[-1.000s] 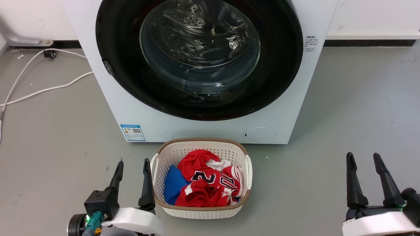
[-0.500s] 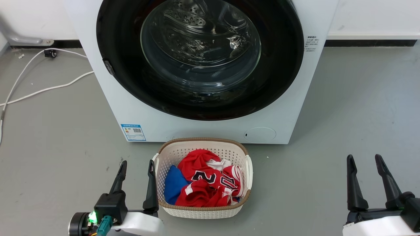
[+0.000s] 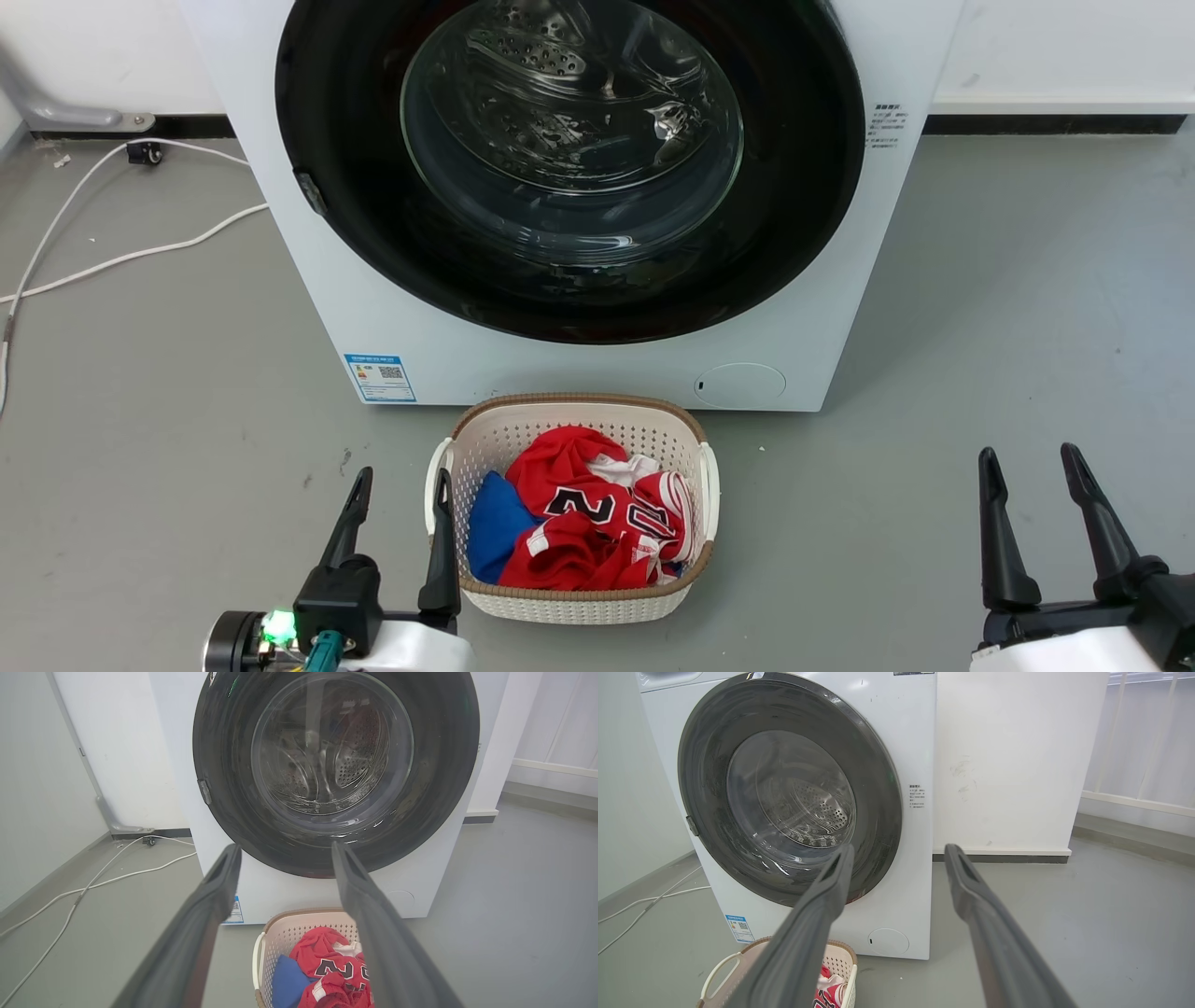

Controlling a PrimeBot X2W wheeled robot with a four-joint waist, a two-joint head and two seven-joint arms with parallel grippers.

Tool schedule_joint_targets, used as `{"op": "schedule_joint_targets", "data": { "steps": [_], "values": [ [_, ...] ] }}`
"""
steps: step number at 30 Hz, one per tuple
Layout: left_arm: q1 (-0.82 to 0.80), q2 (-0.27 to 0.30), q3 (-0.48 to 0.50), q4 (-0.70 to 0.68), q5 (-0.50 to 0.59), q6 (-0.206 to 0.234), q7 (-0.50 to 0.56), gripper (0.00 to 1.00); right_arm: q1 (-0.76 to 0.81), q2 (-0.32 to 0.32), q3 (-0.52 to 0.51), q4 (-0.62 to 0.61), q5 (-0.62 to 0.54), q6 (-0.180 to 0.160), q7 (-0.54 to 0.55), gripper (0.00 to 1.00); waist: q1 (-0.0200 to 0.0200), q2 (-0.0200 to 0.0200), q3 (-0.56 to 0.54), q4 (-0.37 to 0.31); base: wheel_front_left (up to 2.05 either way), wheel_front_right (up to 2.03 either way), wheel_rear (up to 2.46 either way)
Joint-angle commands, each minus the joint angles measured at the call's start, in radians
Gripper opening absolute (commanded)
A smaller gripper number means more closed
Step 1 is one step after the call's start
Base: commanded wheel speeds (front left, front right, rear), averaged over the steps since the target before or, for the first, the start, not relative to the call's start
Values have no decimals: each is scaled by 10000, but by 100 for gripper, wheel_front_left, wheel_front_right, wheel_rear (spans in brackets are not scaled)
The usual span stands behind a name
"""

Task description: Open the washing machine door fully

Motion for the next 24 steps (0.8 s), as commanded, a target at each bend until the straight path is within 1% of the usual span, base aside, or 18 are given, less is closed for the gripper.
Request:
{"op": "schedule_joint_targets", "data": {
  "steps": [1, 20, 21, 22, 23, 24],
  "values": [
    [71, 14, 20, -4, 159, -4, -68, 100, 120, 26, 13, -68, -110, -3, -61, 100, 0, -1, -2, 1, 0, 0, 0],
    [134, -126, 194, 208, 208, -138, -82, 100, 150, 27, 46, 213, 282, -3, -64, 100, 0, -1, -64, 25, 0, 0, 0],
    [134, -129, 195, 214, 208, -144, -80, 100, 142, 27, 30, 219, 357, -3, -65, 49, 0, -1, -64, 24, 0, 0, 0],
    [132, -132, 198, 221, 212, -150, -80, 100, 132, 27, 23, 231, 446, -3, -64, 8, 0, -1, -63, 22, 0, 0, 0],
    [127, -134, 202, 227, 210, -159, -82, 100, 129, 27, 29, 256, 568, -3, -64, 0, 0, -1, -63, 22, 0, 0, 0],
    [122, -136, 204, 230, 208, -153, -82, 100, 119, 27, 34, 266, 755, -3, -64, 0, 0, -1, -62, 20, 0, 0, 0]
  ]
}}
